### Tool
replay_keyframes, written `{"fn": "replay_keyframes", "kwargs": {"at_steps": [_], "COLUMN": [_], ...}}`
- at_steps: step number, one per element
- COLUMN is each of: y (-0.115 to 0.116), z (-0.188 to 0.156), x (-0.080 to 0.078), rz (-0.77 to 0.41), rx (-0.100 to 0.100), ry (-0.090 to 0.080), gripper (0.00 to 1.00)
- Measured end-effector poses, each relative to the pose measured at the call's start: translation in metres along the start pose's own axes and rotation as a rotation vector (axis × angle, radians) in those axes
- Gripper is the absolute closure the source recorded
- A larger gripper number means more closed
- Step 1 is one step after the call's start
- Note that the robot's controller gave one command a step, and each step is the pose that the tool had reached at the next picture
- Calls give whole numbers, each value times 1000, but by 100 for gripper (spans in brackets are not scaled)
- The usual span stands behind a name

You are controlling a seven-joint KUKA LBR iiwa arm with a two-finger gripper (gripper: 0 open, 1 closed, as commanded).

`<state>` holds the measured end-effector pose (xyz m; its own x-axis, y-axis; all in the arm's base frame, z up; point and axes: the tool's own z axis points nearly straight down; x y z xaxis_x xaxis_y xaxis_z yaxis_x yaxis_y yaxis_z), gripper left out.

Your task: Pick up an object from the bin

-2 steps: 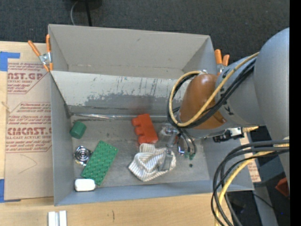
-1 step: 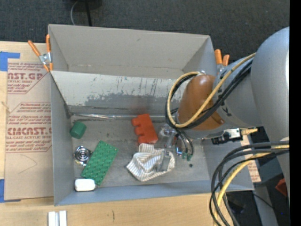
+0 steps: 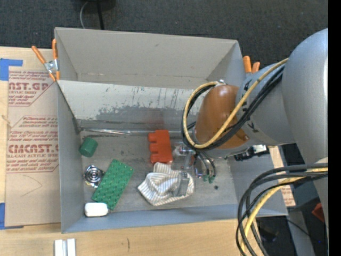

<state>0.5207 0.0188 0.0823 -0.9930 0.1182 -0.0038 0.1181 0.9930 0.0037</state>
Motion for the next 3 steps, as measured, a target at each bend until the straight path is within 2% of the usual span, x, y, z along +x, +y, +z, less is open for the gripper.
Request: {"fn": "replay_keyframes", "kwargs": {"at_steps": [1,2,3], "y": [1,52,52], "z": [3,12,12], "x": [19,30,30], "rz": [-27,164,164], "rx": [2,-1,-1], "ry": [-3,-1,-1], "gripper": [0,100,100]}}
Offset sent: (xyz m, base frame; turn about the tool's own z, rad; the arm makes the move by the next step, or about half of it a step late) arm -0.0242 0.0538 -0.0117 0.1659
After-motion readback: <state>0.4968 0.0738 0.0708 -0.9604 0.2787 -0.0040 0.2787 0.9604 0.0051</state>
